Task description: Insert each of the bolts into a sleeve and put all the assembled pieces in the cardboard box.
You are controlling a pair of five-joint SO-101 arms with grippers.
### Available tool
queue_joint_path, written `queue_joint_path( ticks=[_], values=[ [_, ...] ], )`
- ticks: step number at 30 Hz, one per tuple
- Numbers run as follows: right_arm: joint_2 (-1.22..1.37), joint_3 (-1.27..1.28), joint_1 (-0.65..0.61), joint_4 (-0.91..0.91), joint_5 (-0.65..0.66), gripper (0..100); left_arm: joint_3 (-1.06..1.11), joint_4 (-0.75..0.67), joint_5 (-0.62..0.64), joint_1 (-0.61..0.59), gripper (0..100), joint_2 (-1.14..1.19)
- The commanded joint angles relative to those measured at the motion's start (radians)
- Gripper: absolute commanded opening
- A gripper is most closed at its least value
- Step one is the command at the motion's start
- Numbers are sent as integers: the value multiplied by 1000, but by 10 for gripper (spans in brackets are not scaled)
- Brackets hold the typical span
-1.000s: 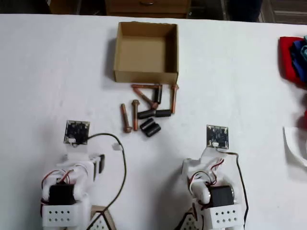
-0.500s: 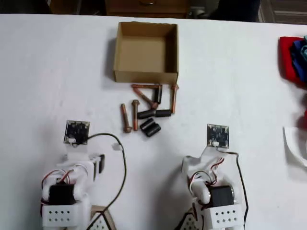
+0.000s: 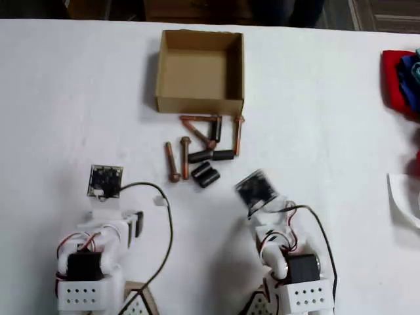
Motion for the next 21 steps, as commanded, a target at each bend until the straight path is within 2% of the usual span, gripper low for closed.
queue_joint_path(
  ticks=[1, 8, 11, 21],
  values=[
    [-8, 8, 13, 47, 26, 21, 21, 3, -2, -6, 223, 3],
    [-10, 8, 16, -1, -305, 21, 21, 3, -2, -6, 223, 3],
    [-8, 8, 8, 8, -394, 21, 21, 3, -2, -6, 223, 3],
    [-8, 8, 12, -10, -422, 21, 21, 3, -2, -6, 223, 3]
  ],
)
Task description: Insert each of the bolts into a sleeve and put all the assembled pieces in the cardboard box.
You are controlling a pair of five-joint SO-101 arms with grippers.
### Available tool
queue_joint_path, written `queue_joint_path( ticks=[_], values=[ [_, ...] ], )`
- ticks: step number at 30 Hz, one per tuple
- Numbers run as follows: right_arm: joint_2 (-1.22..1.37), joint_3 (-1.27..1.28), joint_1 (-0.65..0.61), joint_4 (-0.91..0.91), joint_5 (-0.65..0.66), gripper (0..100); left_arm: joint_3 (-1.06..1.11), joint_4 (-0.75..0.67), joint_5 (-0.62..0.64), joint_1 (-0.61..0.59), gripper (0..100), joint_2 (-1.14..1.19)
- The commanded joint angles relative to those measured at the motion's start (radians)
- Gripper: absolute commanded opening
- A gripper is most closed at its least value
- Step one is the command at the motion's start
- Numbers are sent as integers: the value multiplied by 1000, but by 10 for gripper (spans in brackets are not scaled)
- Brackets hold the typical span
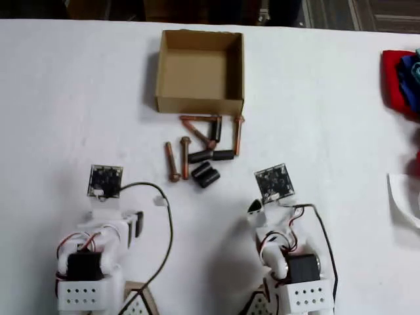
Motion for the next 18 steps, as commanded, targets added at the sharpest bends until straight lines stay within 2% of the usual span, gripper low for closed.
queue_joint_path(
  ticks=[1, 4, 8, 14, 18],
  values=[
    [-8, 8, 15, -44, -8, 21, 21, 3, -2, -6, 223, 3],
    [-10, 2, 50, -76, -8, 21, 21, 3, -2, -6, 223, 3],
    [-18, -101, 81, -216, -5, 21, 21, 3, -2, -6, 223, 3],
    [5, -591, 81, -216, 21, 21, 21, 3, -2, -6, 223, 3],
    [217, -941, 81, -216, 21, 21, 21, 3, -2, -6, 223, 3]
  ],
)
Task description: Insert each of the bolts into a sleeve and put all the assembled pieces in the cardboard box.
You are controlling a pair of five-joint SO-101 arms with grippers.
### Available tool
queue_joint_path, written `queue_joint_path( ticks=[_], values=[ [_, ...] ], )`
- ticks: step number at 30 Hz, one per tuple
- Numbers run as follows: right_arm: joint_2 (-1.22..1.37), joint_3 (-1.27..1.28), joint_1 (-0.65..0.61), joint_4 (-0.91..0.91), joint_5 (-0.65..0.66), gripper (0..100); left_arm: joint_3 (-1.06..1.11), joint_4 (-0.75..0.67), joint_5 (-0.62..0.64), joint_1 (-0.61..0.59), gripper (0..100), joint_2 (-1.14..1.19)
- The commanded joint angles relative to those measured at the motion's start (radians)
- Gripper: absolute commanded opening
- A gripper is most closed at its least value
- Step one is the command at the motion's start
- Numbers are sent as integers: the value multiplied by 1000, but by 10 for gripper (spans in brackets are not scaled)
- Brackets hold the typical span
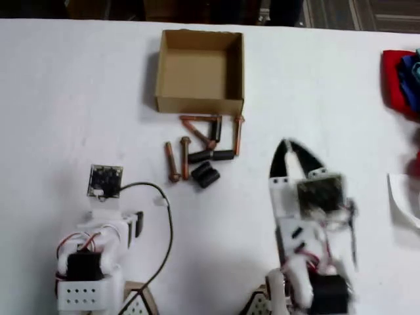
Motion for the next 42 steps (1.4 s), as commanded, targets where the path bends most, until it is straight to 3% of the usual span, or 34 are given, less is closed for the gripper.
queue_joint_path(
  ticks=[1, 5, 11, 18, 23, 28, 30, 36, 42],
  values=[
    [239, -370, 10, -18, 11, 21, 21, 3, -2, -6, 223, 3],
    [661, -723, 10, 90, 5, 21, 21, 3, -2, -6, 223, 3],
    [1279, -1169, 8, 412, 0, 26, 21, 3, -2, -6, 223, 3],
    [1913, -1528, -35, 792, -72, 236, 21, 3, -2, -6, 223, 3],
    [2216, -1723, -130, 918, -74, 236, 21, 3, -2, -6, 223, 3],
    [2312, -1746, -209, 923, -57, 236, 21, 3, -2, -6, 223, 3],
    [2308, -1729, -254, 923, 71, 229, 21, 3, -2, -6, 223, 3],
    [2226, -1564, -306, 924, 637, 215, 21, 3, -2, -6, 223, 3],
    [2180, -1470, -312, 923, 896, 216, 21, 3, -2, -6, 223, 3]
  ],
)
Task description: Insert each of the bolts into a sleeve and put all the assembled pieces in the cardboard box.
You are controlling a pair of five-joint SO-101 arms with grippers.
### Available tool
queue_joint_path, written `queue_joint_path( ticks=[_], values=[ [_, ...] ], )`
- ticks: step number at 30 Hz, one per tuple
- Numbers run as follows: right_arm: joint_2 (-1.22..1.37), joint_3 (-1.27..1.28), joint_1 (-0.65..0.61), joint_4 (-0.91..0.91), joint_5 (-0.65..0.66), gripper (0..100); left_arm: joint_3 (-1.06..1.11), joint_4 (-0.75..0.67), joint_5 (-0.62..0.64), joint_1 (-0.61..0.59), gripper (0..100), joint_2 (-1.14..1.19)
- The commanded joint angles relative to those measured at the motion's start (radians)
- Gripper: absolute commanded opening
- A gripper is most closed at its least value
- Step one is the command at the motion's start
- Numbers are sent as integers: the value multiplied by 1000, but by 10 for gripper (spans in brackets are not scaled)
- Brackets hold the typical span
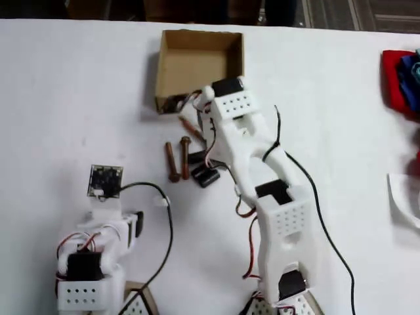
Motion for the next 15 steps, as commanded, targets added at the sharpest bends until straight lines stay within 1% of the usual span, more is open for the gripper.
queue_joint_path(
  ticks=[1, 8, 15],
  values=[
    [-73, 12, -12, 18, 126, 216, 21, 3, -2, -6, 223, 3],
    [24, -32, -13, -19, 221, 216, 21, 3, -2, -6, 223, 3],
    [160, -158, -21, -12, 226, 216, 21, 3, -2, -6, 223, 3]
  ],
)
